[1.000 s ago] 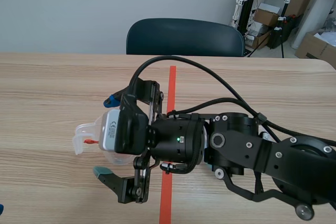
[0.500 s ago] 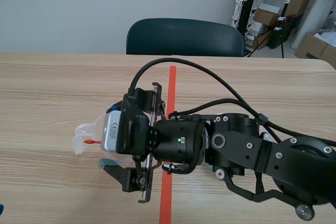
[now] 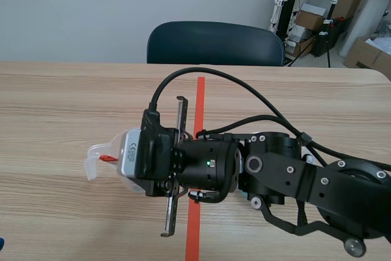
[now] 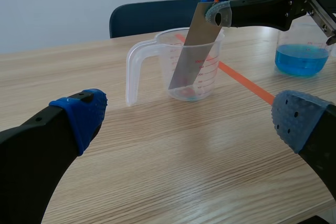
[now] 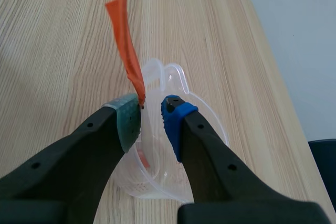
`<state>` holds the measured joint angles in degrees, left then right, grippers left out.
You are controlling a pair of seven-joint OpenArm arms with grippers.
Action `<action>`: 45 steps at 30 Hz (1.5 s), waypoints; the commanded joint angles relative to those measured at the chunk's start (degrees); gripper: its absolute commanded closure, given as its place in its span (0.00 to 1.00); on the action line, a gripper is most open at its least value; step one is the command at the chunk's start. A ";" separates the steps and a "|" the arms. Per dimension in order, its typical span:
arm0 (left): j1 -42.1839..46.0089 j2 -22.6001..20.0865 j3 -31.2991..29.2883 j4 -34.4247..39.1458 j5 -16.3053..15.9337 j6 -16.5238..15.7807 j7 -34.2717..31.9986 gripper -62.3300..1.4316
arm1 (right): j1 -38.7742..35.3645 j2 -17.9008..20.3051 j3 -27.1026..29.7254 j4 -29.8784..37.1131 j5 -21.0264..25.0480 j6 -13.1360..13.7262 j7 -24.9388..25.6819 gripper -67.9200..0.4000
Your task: Do the redox reaction experiment. lift the metal plate out of the left beaker
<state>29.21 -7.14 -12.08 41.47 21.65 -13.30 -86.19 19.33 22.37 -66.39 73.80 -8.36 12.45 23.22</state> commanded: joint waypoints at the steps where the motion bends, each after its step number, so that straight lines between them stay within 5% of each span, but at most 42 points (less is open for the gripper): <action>1: 0.31 -0.39 -0.15 0.68 -0.20 0.04 -2.84 0.00 | 0.81 -0.28 0.28 0.70 0.61 -0.57 0.68 0.89; 5: 0.31 -0.39 -0.15 0.68 -0.20 0.04 -2.84 0.00 | 0.81 -0.28 0.28 0.70 0.61 -0.57 0.68 0.99; 15: 0.31 -0.39 -0.15 0.68 -0.20 0.04 -2.84 0.00 | 0.81 -0.26 0.31 0.70 1.95 -0.55 1.09 0.99; 30: 0.31 -0.39 -0.15 0.68 -0.20 0.04 -2.84 0.00 | 0.85 0.02 0.33 0.79 12.48 -0.28 -0.33 0.99; 36: 0.31 -0.39 -0.15 0.68 -0.20 0.04 -2.84 0.00 | 2.80 0.02 0.33 0.83 20.55 5.22 -4.70 0.99; 45: 0.31 -0.39 -0.15 0.68 -0.17 0.04 -2.84 0.00 | 5.92 0.00 1.40 1.44 29.68 8.76 -10.51 0.99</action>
<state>29.21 -7.14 -12.08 41.47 21.65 -13.30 -86.19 24.12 22.39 -66.08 73.89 20.56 21.28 12.51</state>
